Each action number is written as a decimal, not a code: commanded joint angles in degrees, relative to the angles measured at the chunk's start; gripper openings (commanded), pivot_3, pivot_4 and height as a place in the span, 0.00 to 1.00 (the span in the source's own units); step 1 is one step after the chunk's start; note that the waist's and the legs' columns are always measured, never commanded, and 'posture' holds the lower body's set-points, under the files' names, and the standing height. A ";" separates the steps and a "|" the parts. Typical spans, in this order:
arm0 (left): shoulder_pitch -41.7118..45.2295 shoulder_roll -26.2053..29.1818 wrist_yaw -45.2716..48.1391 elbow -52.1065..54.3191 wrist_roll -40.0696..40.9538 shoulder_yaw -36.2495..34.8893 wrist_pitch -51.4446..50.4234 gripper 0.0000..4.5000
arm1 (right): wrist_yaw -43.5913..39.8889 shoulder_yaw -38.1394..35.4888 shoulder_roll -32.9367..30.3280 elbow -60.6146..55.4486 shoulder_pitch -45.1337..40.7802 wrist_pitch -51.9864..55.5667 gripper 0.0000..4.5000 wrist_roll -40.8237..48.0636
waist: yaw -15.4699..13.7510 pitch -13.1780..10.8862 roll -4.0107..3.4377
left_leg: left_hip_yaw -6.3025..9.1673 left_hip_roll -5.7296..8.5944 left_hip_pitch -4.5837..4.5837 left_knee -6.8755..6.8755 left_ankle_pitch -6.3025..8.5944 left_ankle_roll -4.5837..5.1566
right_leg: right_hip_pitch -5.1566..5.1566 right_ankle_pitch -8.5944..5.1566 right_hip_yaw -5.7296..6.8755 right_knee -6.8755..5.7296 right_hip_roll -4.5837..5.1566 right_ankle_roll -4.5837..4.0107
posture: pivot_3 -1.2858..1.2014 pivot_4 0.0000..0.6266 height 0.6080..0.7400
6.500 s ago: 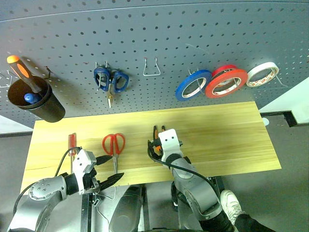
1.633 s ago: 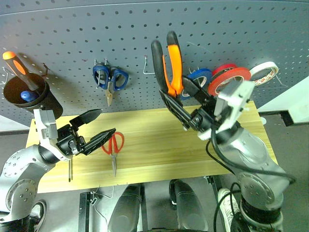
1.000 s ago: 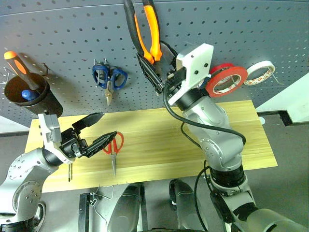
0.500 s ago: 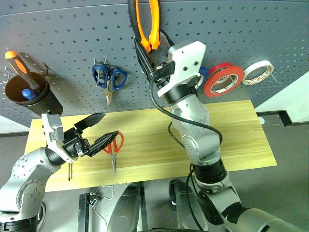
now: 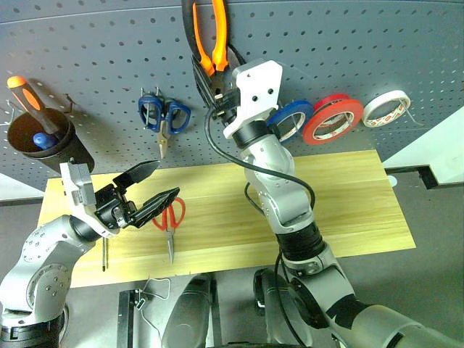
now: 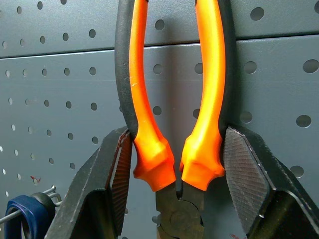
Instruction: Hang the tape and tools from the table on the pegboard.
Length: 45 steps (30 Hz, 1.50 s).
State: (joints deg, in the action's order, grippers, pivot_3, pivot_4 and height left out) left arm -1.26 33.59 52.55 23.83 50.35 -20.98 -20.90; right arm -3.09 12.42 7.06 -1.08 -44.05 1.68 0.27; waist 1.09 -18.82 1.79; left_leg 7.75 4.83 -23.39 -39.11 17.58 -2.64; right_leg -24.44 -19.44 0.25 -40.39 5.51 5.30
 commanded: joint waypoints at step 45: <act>-8.10 0.80 2.83 3.39 -1.34 -1.90 1.92 1.00 | -11.60 2.52 -14.13 -35.39 31.77 25.41 1.00 8.63 | -0.38 0.00 0.00 | 0.02 -0.11 -0.01 0.18 0.00 -0.01 | 0.02 0.06 -0.02 0.21 -0.06 -0.10 | 0.56 0.48 0.89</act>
State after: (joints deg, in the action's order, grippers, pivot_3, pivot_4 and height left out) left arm -8.39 33.82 54.74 25.38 48.21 -21.09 -19.74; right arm -12.59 15.19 -6.01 -29.34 -13.88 25.24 6.57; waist 0.70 -18.83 1.78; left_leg 7.77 4.72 -23.39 -38.94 17.58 -2.65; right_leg -24.40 -19.38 0.23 -40.18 5.44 5.21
